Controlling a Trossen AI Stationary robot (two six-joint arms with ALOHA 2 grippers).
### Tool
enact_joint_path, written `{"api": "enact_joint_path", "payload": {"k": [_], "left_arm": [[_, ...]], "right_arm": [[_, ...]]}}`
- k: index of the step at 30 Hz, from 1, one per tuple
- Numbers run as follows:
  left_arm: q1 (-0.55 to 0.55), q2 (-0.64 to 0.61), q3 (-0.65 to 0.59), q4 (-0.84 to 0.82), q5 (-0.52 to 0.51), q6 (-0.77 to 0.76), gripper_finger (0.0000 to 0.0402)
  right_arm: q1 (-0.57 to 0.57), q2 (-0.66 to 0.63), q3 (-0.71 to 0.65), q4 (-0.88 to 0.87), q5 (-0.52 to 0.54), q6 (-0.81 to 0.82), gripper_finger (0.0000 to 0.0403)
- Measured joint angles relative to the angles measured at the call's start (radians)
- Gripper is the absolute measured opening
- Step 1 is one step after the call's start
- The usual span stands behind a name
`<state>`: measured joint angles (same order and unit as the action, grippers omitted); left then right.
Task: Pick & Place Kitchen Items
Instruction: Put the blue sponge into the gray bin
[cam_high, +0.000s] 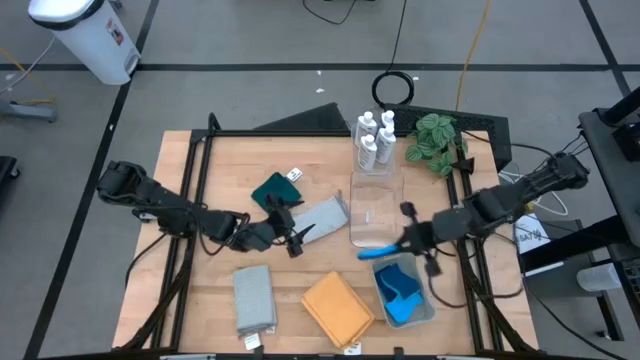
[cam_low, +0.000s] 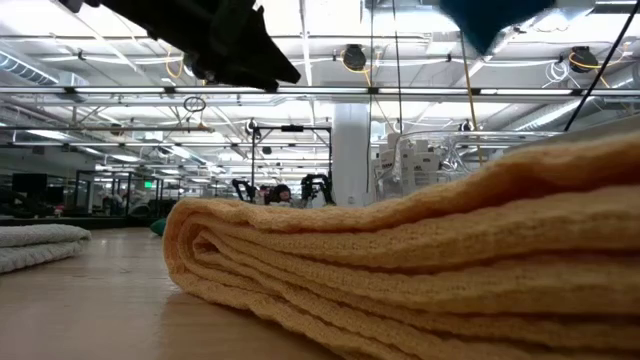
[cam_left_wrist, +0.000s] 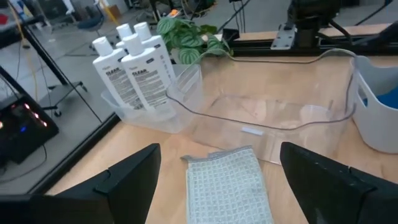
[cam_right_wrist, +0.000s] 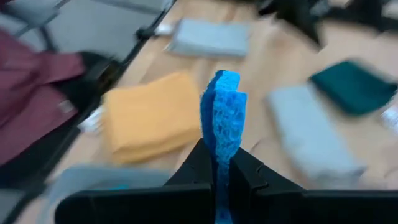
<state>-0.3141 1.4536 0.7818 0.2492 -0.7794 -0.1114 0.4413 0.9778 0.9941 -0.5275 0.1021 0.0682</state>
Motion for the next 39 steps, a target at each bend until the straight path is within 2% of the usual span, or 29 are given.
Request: {"api": "enact_joint_path", "payload": {"k": [6,9,11,14,21,24,26,34,39], "left_arm": [[0.032,0.000,0.000,-0.019,0.066,-0.034,0.0328],[0.049,0.000,0.000,-0.023,0.097,-0.056,0.0326],[0.058,0.000,0.000,-0.023,0.117,-0.057,0.0328],[0.069,0.000,0.000,-0.023,0.145,-0.055,0.0328],[0.085,0.000,0.000,-0.051,0.180,-0.050,0.0325],[0.086,0.000,0.000,-0.060,0.180,-0.049,0.0321],[0.086,0.000,0.000,-0.064,0.180,-0.049,0.0319],[0.086,0.000,0.000,-0.066,0.180,-0.033,0.0321],[0.087,0.000,0.000,-0.066,0.180,0.027,0.0321]], "right_arm": [[0.192,0.036,0.056,-0.231,0.000,0.114,0.0000],[0.241,0.082,0.057,-0.277,0.012,0.138,0.0000],[0.262,0.120,0.057,-0.305,0.058,0.142,0.0000],[0.270,0.175,0.057,-0.334,0.107,0.142,0.0000],[0.270,0.284,0.057,-0.346,0.113,0.124,0.0000],[0.267,0.314,0.057,-0.346,0.187,0.112,0.0000],[0.266,0.329,0.057,-0.347,0.211,0.122,0.0000],[0.260,0.343,0.025,-0.338,0.191,0.181,0.0004],[0.247,0.343,-0.003,-0.294,0.236,0.220,0.0002]]}}
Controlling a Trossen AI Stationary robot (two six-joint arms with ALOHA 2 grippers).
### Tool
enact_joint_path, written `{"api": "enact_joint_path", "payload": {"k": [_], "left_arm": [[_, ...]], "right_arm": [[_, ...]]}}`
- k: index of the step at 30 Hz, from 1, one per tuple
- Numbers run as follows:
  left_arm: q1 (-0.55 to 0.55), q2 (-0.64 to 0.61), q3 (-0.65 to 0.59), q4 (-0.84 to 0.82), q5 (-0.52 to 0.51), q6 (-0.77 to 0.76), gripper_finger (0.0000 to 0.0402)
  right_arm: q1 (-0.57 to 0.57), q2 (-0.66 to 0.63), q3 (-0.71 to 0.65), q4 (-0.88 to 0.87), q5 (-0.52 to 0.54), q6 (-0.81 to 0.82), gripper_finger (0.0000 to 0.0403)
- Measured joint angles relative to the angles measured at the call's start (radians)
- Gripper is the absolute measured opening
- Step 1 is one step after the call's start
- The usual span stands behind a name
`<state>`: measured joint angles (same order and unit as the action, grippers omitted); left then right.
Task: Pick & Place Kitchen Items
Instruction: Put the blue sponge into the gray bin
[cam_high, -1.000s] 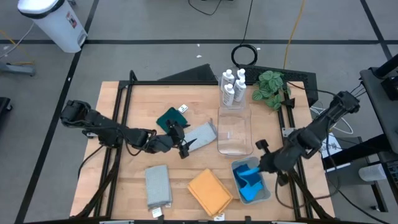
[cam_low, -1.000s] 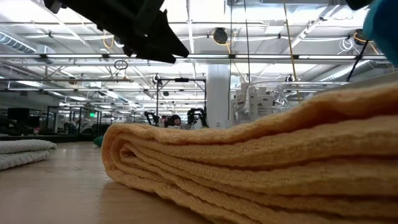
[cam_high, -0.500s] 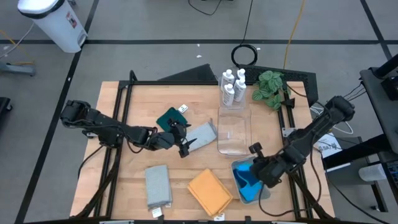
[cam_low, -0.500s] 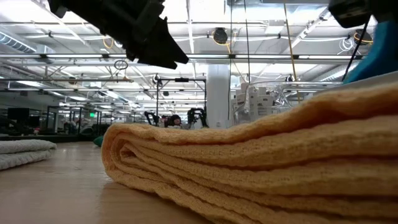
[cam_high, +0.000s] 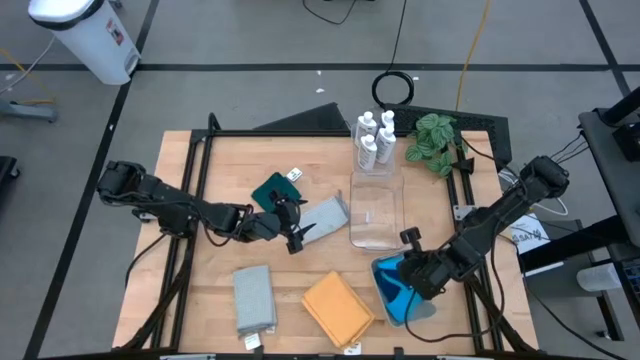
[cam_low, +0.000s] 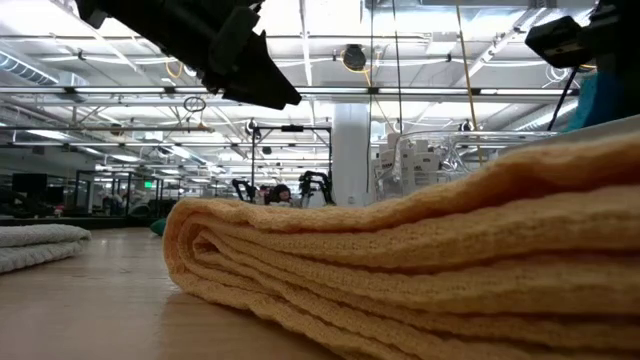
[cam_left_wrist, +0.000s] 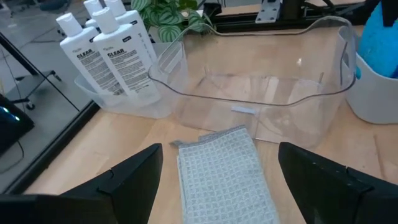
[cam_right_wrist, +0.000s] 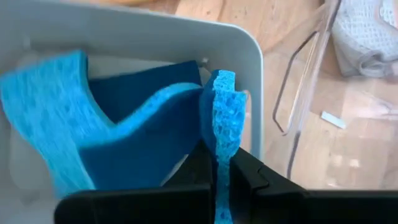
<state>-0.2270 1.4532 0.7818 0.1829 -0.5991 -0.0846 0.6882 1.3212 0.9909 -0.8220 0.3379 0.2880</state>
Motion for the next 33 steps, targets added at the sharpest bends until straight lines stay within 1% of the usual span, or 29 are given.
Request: {"api": "enact_joint_path", "payload": {"k": [6,10,14,20,28,33], "left_arm": [[0.020,0.000,0.000,0.000,0.012,0.012,0.0322],[0.033,0.000,0.000,0.000,0.059,0.011,0.0322],[0.037,0.000,0.000,0.000,0.083,-0.001,0.0321],[0.037,0.000,0.000,0.000,0.085,-0.003,0.0321],[0.037,0.000,0.000,-0.018,0.085,-0.007,0.0321],[0.037,0.000,0.000,-0.040,0.085,-0.027,0.0321]], "right_arm": [[-0.012,0.000,-0.015,0.058,-0.053,0.045,0.0014],[-0.013,0.000,-0.015,0.078,-0.054,0.045,0.0023],[-0.013,0.000,-0.015,0.079,-0.056,0.045,0.0035],[-0.015,-0.007,-0.015,0.089,-0.106,0.041,0.0058],[-0.015,-0.040,-0.016,0.100,-0.111,0.041,0.0092],[-0.017,-0.069,-0.016,0.111,-0.189,0.041,0.0105]]}}
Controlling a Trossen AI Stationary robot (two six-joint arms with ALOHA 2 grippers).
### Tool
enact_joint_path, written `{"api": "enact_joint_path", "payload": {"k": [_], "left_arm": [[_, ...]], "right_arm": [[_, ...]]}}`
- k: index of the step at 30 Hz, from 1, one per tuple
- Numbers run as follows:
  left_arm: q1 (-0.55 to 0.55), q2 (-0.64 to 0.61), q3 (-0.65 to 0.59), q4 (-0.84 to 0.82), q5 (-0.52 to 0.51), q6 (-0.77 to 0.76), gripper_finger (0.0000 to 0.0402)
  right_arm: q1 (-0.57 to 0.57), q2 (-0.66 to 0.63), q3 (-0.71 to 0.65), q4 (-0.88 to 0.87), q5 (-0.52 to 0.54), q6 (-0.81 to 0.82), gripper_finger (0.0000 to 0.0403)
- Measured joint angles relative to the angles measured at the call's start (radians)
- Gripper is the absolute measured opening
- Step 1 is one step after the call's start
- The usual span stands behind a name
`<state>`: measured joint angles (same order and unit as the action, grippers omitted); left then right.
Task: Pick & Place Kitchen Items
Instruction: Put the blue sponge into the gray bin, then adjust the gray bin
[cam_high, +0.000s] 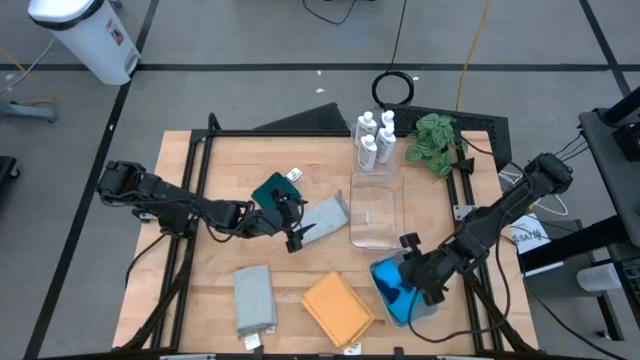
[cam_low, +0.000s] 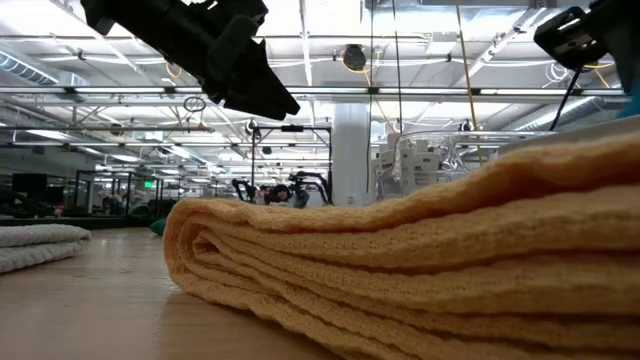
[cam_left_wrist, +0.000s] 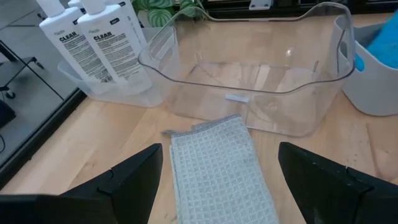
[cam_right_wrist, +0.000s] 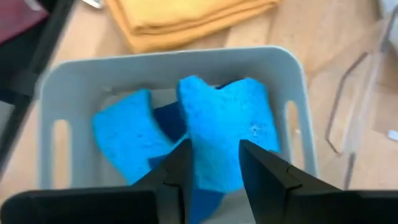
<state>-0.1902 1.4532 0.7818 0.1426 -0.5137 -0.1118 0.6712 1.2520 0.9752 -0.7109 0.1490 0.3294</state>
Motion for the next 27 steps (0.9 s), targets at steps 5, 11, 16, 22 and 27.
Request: {"api": "enact_joint_path", "payload": {"k": [5,11,16,22,27], "left_arm": [[0.000,0.000,0.000,-0.007,0.000,-0.004,0.0322],[0.000,0.000,0.000,-0.007,0.000,-0.009,0.0321],[0.000,0.000,0.000,-0.011,0.000,-0.029,0.0321],[0.000,0.000,0.000,-0.012,0.000,-0.029,0.0322],[0.000,0.000,0.000,-0.012,0.000,-0.028,0.0322]], "right_arm": [[-0.001,-0.024,0.000,0.037,-0.046,-0.001,0.0109],[-0.002,-0.034,0.000,0.087,-0.049,-0.007,0.0105],[-0.011,-0.015,-0.041,0.210,-0.048,-0.038,0.0104],[-0.023,0.032,-0.126,0.361,-0.048,-0.184,0.0080],[-0.064,0.080,-0.180,0.484,-0.047,-0.271,0.0039]]}}
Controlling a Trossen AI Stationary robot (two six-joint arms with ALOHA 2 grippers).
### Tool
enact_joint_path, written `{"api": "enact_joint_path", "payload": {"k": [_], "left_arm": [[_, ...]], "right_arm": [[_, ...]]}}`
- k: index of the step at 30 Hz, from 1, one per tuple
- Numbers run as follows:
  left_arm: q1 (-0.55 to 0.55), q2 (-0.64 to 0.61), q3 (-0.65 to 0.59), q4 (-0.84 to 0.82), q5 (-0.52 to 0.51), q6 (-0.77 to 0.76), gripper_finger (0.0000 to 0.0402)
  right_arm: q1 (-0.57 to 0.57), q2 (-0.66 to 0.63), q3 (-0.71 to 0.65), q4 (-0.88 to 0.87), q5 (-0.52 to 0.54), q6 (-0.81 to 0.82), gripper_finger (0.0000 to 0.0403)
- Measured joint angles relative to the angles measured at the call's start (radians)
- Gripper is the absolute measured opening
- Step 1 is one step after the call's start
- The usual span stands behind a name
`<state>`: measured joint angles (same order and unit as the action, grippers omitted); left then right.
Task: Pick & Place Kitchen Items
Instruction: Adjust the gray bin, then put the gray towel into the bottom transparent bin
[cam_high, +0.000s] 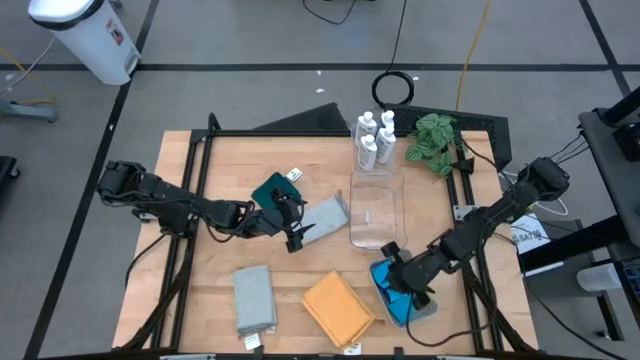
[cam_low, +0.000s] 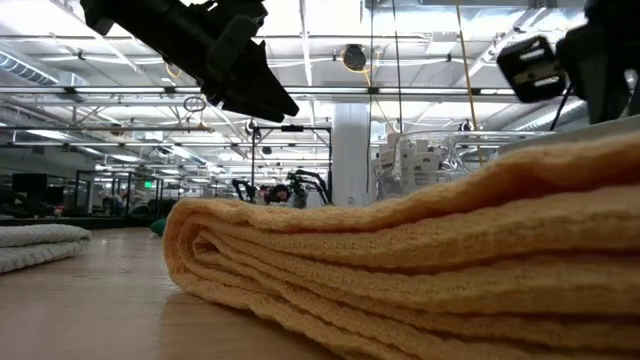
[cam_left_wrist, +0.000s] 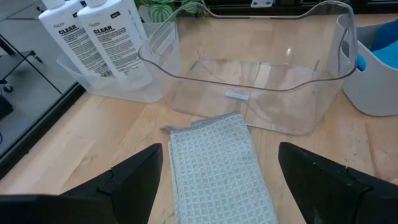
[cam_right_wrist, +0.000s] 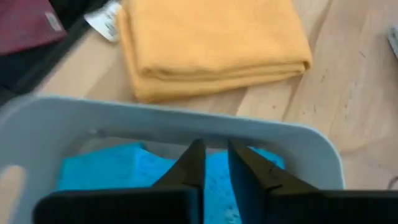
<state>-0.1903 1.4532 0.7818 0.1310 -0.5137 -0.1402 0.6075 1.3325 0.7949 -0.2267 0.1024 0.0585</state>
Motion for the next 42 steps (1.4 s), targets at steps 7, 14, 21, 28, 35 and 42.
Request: {"api": "enact_joint_path", "payload": {"k": [7,14,21,28,35,42], "left_arm": [[0.000,0.000,0.000,-0.001,0.000,0.000,0.0322],[0.000,0.000,0.000,-0.002,0.000,-0.001,0.0322],[0.000,0.000,0.000,-0.004,0.000,-0.002,0.0321],[0.000,0.000,0.000,-0.004,0.000,-0.003,0.0321],[0.000,0.000,0.000,-0.005,0.000,-0.011,0.0322],[-0.006,-0.007,0.000,-0.016,0.015,-0.026,0.0322]], "right_arm": [[-0.066,0.061,-0.016,0.055,-0.002,-0.065,0.0004],[-0.114,0.113,-0.017,0.117,0.001,-0.079,0.0011],[-0.138,0.122,-0.017,0.150,0.023,-0.058,0.0001],[-0.134,0.116,-0.017,0.149,0.180,0.023,0.0000],[-0.116,0.094,-0.017,0.139,0.182,0.061,0.0002],[-0.088,-0.036,-0.017,0.141,0.182,0.054,0.0001]]}}
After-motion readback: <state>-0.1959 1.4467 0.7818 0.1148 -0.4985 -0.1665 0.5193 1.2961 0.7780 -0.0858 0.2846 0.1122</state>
